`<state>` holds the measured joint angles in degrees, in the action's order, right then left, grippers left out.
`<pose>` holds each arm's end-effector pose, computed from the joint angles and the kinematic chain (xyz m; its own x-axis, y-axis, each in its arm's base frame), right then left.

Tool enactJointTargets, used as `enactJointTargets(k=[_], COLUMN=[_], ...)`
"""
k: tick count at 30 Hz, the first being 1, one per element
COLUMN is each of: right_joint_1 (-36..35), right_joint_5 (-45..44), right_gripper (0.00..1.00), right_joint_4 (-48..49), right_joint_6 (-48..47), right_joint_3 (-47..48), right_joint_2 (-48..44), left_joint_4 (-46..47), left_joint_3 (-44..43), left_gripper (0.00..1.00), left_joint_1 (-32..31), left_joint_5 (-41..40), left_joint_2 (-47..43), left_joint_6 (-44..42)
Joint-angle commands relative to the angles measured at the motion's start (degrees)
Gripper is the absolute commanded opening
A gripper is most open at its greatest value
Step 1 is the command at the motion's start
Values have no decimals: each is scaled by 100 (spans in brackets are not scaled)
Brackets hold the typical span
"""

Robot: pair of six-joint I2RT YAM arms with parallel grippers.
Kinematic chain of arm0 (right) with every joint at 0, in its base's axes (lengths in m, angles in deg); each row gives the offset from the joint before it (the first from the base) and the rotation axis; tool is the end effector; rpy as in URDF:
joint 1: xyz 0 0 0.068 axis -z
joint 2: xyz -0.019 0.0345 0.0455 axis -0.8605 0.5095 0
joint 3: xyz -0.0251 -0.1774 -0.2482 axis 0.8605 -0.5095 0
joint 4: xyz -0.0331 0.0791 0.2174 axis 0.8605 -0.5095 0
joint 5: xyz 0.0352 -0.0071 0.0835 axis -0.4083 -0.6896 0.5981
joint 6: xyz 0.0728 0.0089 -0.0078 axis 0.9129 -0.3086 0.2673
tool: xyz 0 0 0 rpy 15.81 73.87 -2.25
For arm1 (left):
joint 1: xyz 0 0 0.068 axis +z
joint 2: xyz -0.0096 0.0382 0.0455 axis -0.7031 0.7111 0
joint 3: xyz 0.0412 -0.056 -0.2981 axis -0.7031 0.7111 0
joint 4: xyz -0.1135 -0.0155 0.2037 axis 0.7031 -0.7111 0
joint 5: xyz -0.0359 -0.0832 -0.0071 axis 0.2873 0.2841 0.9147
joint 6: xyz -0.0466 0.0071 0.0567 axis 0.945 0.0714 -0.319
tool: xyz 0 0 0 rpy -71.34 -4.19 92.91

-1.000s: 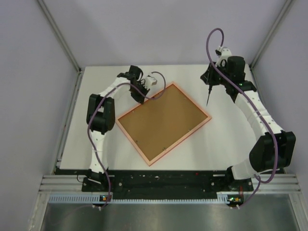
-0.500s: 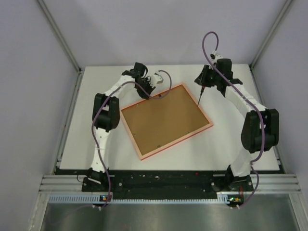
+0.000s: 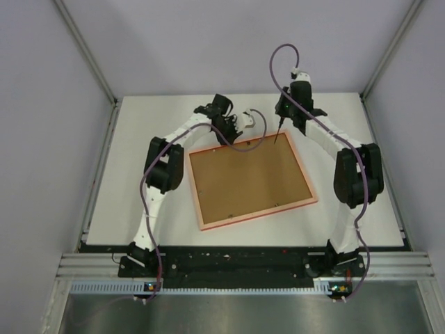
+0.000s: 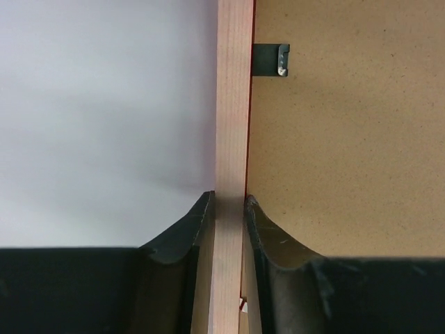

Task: Take the photo out of the frame
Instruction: Adjust the photo frame at the center of the board.

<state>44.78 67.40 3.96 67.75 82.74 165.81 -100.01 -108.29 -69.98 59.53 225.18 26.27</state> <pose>0.4494 0.1135 0.3110 -0.4668 0.2419 -0.8506 -0.0426 0.9546 0.2949 0.4656 -0.2453 0.1915 -0.1756 0.7989 -0.5752 0.9514 0.2878 0.1092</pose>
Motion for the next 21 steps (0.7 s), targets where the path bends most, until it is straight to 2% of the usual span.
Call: enactJointTargets(k=[1,2,5,6,7,11,15,17,21], right_joint_1=[-316,-334,-352,-352,-343,-352,-343,-352,-343], right_joint_5=[-900,-962,-1147,-1217,-1235,-1341,-1385,-1428,-1481], right_gripper=[0,0,0,0,0,0,0,0,0], right_joint_4=[340,496,542,542,542,586,638,647,577], right_joint_6=[-216,-251,-260,-304,-374,-506,-463,-419,-270], right_joint_3=[401,453,515,542,577,717,796,849,998], right_joint_2=[283,344,494,529,564,635,679,714,845], left_joint_4=[907,1012,1250,1242,1190,988,1101,1110,312], left_joint_3=[-207,-181,-49,-49,-57,83,846,1294,1489], left_gripper=[30,36,76,77,97,98,98,98,98], left_joint_1=[-28,-19,-1,-1,25,121,358,482,859], left_joint_5=[-557,-681,-997,-1085,-1095,-1051,-1139,-1514,-1658], left_joint_2=[96,61,-115,-194,-307,-931,-1897,-2285,-2462], left_joint_6=[115,177,388,493,581,1248,2171,2601,3226])
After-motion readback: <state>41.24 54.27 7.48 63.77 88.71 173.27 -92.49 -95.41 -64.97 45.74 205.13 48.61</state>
